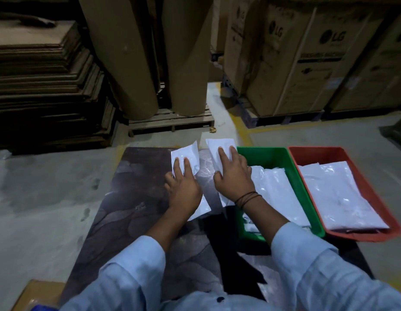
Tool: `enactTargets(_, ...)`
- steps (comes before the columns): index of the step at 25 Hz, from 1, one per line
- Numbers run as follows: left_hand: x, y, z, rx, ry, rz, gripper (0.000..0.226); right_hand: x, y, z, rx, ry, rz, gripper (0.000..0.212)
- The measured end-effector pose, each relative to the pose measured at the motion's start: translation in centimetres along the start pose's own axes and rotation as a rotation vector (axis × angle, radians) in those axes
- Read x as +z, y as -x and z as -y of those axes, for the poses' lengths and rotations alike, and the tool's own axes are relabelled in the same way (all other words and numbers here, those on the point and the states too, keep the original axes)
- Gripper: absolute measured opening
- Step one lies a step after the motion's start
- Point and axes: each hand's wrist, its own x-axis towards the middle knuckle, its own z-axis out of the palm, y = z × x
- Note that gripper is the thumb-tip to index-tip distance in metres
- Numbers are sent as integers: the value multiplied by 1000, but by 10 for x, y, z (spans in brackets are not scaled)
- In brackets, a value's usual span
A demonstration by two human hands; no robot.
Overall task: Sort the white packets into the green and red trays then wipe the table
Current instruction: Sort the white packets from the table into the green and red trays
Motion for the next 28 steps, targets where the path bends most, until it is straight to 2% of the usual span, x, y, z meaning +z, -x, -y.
enactTargets(12, 69, 30, -202, 177, 43, 44, 63, -78, 41, -227, 204, 65, -52, 74)
enactTargets(16, 94, 41, -258, 163, 33, 68, 62, -94, 48, -300, 222, 101, -16, 74)
enactTargets(21, 117, 55, -314, 116, 7, 84, 61, -91, 53, -366, 144, 170, 28, 73)
enactTargets(25, 133, 71, -341, 54, -27, 95, 63, -74, 51, -389, -25, 230, 130, 72)
enactTargets(28, 142, 79, -353, 37, -43, 121, 64, -59, 50, -403, -29, 275, 149, 68)
